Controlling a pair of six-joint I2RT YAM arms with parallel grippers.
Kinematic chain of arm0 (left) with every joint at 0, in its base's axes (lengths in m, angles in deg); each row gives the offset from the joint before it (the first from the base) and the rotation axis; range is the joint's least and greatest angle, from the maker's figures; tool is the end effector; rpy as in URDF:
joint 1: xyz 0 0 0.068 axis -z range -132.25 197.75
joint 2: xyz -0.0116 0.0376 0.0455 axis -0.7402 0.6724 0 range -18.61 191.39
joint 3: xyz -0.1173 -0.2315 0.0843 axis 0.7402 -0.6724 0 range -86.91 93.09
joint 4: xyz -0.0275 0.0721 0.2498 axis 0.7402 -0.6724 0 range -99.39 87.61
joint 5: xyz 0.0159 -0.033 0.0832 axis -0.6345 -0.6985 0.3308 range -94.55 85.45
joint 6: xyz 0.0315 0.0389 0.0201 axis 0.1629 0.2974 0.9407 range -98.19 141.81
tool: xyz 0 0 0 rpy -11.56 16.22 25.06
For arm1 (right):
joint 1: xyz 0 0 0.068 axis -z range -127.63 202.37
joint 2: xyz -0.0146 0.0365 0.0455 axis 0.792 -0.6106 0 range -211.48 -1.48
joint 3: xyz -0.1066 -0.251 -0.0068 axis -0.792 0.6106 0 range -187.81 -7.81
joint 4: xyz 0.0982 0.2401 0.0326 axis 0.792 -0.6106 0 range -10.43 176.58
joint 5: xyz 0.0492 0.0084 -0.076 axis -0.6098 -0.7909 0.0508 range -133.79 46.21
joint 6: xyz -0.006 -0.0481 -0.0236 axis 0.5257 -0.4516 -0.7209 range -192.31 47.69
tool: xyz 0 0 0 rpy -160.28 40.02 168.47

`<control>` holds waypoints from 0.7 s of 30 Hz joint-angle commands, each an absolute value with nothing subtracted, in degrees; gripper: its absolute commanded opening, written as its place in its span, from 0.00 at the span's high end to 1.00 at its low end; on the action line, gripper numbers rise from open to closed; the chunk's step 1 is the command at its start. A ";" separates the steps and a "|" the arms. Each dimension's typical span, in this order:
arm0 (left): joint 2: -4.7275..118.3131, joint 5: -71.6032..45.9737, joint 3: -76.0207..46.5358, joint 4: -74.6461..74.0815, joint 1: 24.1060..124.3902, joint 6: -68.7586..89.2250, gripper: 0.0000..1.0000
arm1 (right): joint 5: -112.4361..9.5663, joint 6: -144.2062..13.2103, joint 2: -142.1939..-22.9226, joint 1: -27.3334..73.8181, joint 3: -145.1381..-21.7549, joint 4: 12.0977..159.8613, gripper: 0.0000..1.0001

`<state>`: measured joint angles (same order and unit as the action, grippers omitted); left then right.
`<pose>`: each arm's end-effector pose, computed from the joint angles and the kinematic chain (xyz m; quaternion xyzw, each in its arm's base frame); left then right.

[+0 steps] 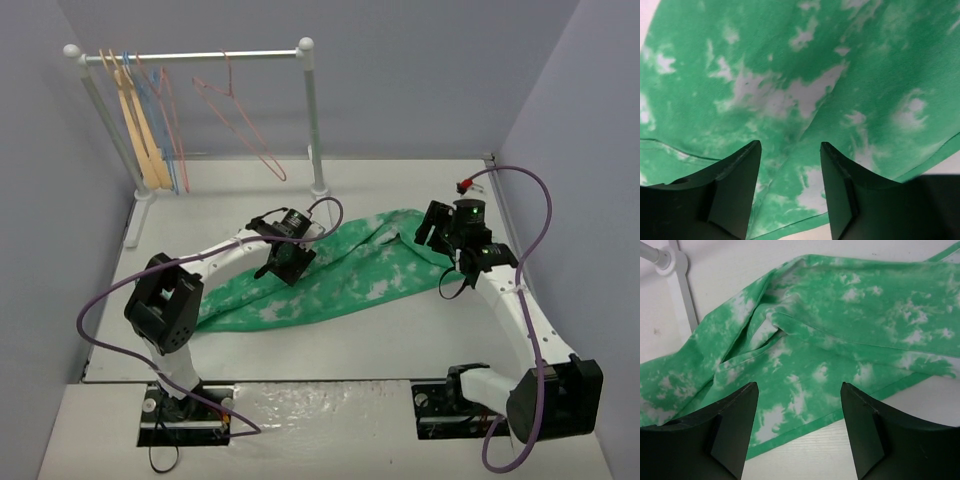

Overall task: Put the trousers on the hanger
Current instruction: Fold the trousers at the center of the board.

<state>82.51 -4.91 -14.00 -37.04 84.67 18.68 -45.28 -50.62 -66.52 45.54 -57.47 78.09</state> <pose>0.2918 -0.2196 0.2121 0.2832 0.9299 -0.0832 0.2193 0.2590 0.0320 0.3013 0.1014 0.8319 0.1449 0.5260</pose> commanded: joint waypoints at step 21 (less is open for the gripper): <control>86.04 -3.41 -9.62 -36.94 85.10 18.94 1.00 | -40.56 -51.14 -65.39 45.43 -57.10 76.73 0.35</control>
<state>88.54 -6.36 -13.82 -34.73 84.83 18.16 -42.65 -50.30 -64.47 45.54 -56.43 75.50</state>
